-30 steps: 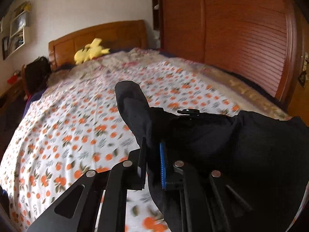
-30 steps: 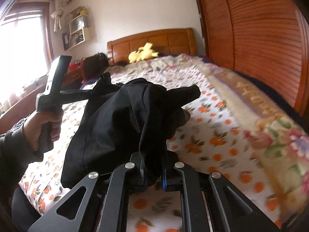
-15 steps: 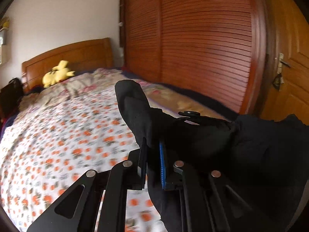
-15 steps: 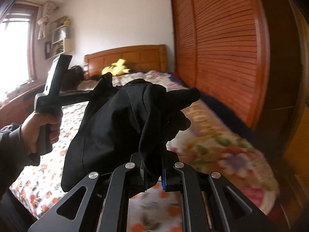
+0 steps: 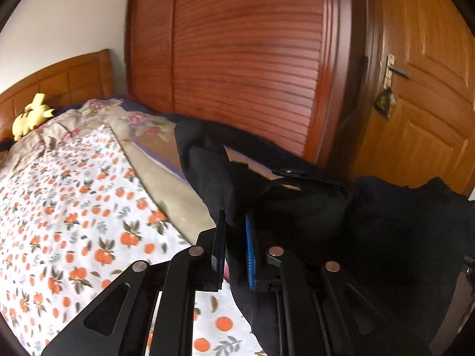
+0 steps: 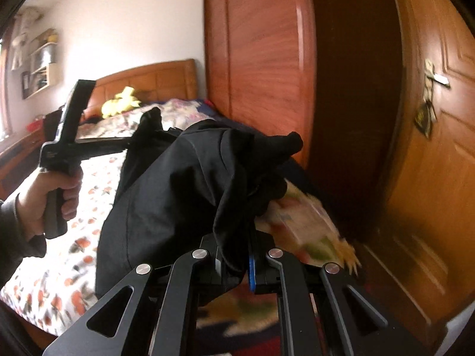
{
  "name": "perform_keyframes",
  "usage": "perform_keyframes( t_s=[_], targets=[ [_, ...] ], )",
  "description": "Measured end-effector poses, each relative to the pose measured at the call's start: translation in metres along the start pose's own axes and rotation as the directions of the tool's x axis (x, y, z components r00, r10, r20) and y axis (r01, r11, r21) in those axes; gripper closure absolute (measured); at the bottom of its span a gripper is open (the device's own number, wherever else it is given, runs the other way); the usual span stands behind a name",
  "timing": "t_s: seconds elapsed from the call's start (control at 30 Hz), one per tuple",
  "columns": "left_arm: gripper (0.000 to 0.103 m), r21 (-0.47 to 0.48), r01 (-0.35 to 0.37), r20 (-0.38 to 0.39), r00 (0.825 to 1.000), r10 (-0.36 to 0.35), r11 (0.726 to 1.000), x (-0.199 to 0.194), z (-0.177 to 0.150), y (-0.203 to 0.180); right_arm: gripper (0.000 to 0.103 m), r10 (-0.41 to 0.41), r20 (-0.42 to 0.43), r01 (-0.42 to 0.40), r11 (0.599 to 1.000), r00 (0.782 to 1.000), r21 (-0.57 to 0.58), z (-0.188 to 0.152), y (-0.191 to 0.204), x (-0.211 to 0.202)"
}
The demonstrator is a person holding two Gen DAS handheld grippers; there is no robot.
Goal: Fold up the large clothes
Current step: 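Lower the folded coat onto the bed edge by the wardrobe, open the left gripper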
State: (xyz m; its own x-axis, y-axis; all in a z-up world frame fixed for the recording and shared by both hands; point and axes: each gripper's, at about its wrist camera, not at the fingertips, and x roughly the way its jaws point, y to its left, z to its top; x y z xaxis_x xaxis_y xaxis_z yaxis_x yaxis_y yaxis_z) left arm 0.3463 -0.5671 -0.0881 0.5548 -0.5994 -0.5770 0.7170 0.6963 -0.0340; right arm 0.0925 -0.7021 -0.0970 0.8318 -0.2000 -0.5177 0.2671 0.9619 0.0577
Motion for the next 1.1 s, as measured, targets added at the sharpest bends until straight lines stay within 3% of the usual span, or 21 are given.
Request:
perform_keyframes(
  t_s=[0.1, 0.17, 0.27, 0.33, 0.4, 0.5, 0.73, 0.9, 1.1],
  targets=[
    [0.089, 0.007, -0.006, -0.025, 1.000, 0.006, 1.000, 0.013, -0.009, -0.002, 0.082, -0.036, -0.029, 0.037, 0.999, 0.999, 0.037, -0.013, -0.015, 0.005],
    [0.085, 0.021, -0.015, -0.042, 0.999, 0.015, 1.000, 0.018, -0.015, -0.001, 0.045, -0.102, -0.023, 0.103, 0.994, 0.995, 0.041, -0.017, -0.020, 0.003],
    [0.077, 0.031, -0.027, -0.046, 0.999, 0.028, 0.999, 0.013, -0.024, 0.011, 0.051, -0.116, -0.010, 0.117, 0.992, 0.993, 0.042, -0.014, -0.022, -0.003],
    [0.060, 0.041, -0.032, -0.044, 0.998, 0.034, 0.999, 0.009, -0.029, 0.014, 0.051, -0.123, 0.016, 0.123, 0.992, 0.992, 0.025, -0.007, -0.021, -0.007],
    [0.053, 0.054, -0.040, -0.037, 0.998, 0.042, 0.998, 0.002, -0.034, 0.014, 0.053, -0.134, 0.039, 0.135, 0.991, 0.990, -0.011, -0.001, -0.011, -0.010],
    [0.031, 0.059, -0.038, -0.028, 0.999, 0.039, 0.998, -0.015, -0.045, 0.016, 0.056, -0.130, 0.075, 0.134, 0.990, 0.989, -0.049, 0.013, 0.005, -0.009],
    [0.009, 0.050, -0.025, -0.002, 1.000, 0.025, 0.998, -0.064, -0.081, 0.027, 0.059, -0.121, 0.081, 0.127, 0.989, 0.989, -0.081, 0.017, 0.025, 0.008],
    [0.002, 0.009, -0.008, 0.001, 1.000, 0.008, 1.000, -0.090, -0.100, 0.036, 0.059, -0.097, -0.014, 0.094, 0.988, 0.995, -0.121, 0.004, 0.029, 0.030],
    [0.002, 0.002, -0.010, 0.028, 1.000, 0.010, 1.000, -0.131, -0.112, 0.038, 0.059, -0.087, -0.131, 0.088, 0.996, 0.988, -0.002, -0.020, -0.011, 0.070]
  ],
)
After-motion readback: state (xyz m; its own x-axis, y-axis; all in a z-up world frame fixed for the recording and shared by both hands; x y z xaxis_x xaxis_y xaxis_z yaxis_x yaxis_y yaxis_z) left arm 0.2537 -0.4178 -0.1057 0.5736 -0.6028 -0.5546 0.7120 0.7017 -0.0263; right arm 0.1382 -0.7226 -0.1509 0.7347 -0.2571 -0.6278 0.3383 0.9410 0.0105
